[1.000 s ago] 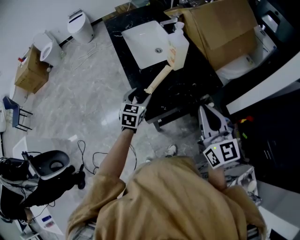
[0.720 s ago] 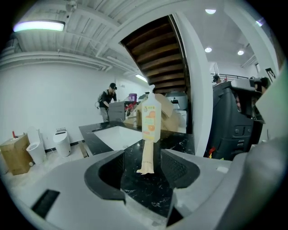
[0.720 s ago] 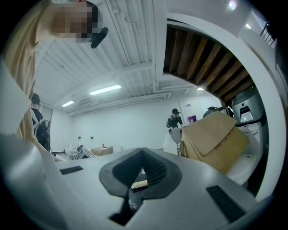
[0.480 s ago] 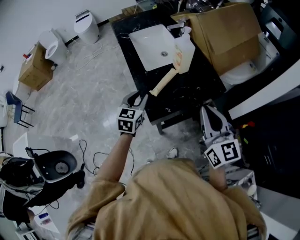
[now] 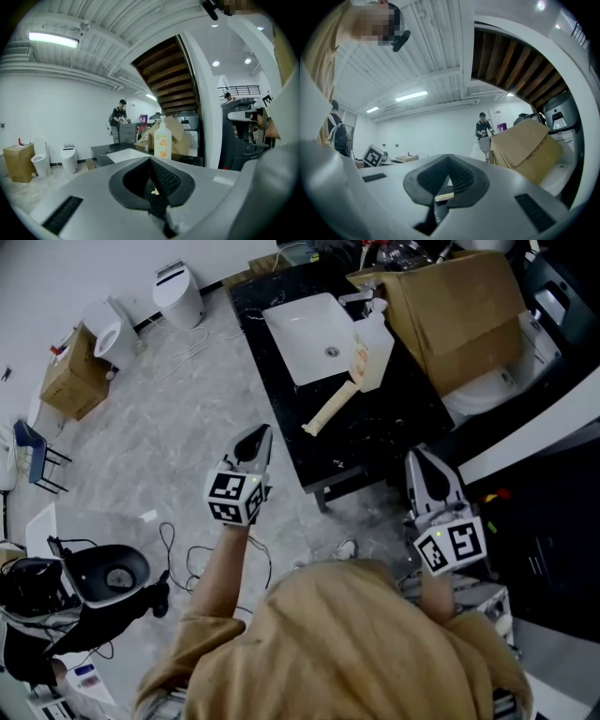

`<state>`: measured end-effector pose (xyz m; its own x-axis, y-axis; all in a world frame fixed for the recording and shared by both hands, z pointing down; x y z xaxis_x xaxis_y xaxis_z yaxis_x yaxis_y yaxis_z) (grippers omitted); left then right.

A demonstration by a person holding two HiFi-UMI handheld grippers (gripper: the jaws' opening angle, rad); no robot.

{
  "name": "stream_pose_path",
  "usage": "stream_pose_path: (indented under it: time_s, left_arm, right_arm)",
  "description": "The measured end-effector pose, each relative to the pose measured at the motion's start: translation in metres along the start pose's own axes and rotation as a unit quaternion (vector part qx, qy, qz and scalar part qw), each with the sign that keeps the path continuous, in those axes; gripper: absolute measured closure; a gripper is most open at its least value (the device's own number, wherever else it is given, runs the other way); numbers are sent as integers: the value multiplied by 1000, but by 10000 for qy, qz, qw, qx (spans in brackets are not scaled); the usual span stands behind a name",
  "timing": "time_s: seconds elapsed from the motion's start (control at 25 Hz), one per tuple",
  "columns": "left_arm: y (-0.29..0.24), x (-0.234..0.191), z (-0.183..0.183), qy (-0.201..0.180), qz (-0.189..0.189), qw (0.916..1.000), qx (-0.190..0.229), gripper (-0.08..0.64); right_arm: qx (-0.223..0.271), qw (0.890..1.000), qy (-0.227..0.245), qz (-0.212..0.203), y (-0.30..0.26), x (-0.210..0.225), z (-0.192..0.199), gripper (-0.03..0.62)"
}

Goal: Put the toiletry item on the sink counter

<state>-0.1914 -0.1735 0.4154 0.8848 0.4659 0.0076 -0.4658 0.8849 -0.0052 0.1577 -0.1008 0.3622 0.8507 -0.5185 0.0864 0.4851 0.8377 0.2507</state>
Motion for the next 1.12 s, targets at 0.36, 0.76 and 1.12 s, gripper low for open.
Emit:
stream_pose_path:
  time_s: [0.36, 0.76, 1.12]
  left_arm:
    - [30, -4, -33, -207, -327, 9983, 440, 555]
    - [61, -1, -71, -343, -514, 9913, 1160, 555]
    - [92, 5, -66, -380, -776, 9897, 1144, 555]
  right_arm:
    - [49, 9998, 136, 149, -2, 15, -6, 591]
    - [34, 9986, 238, 473, 3, 27, -13, 594]
    - [-88, 9984, 49, 549, 17, 30, -12, 591]
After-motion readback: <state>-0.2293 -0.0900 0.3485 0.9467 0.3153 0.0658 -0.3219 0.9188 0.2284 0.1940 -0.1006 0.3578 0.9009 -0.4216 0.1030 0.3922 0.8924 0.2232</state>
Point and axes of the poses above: the fingertips, and each gripper's own axes: y backward along the fingers, x to its right, z out of its underside, the point moved 9 cm from there along y, backward along the fingers, and after that the axes turned 12 degrees about x, right-handed, at the moved point
